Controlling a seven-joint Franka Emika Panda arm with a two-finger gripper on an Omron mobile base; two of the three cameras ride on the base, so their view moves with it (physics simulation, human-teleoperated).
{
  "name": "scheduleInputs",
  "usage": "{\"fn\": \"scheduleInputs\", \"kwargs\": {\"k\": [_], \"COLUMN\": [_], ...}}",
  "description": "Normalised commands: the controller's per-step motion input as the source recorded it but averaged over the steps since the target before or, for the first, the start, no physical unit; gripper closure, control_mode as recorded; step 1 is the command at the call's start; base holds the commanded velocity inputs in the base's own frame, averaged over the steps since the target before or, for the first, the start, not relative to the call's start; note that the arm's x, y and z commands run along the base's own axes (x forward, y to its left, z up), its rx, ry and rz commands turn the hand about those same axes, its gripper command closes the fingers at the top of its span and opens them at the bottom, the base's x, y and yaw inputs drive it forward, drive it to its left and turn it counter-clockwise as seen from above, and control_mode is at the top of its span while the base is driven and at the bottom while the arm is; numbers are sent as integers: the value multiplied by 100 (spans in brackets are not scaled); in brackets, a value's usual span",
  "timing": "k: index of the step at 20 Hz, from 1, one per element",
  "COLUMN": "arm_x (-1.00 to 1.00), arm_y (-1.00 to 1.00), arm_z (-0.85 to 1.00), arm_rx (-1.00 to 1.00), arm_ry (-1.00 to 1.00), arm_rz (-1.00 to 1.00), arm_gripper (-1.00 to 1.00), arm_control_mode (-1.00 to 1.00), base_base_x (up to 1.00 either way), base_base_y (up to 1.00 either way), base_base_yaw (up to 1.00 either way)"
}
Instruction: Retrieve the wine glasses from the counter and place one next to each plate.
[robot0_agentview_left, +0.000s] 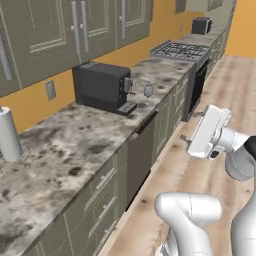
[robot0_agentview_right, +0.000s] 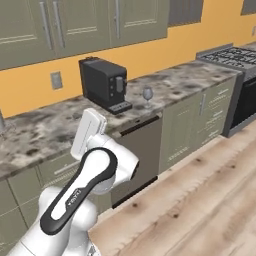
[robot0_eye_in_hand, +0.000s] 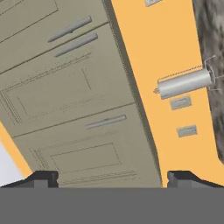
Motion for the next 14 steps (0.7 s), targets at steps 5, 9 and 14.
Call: {"fn": "scheduleInputs", "kwargs": {"k": [5, 9, 14], "arm_x": [0, 0, 0], "arm_y": [0, 0, 0], "arm_z": [0, 0, 0], "arm_rx": [0, 0, 0], "arm_ry": [0, 0, 0], "arm_rz": [0, 0, 0], "arm_gripper": [-100, -100, -100], "arm_control_mode": [100, 100, 100], "base_base_x": [100, 100, 100], "base_base_y": [-45, -83, -79], "base_base_yaw": [-1, 0, 0]}}
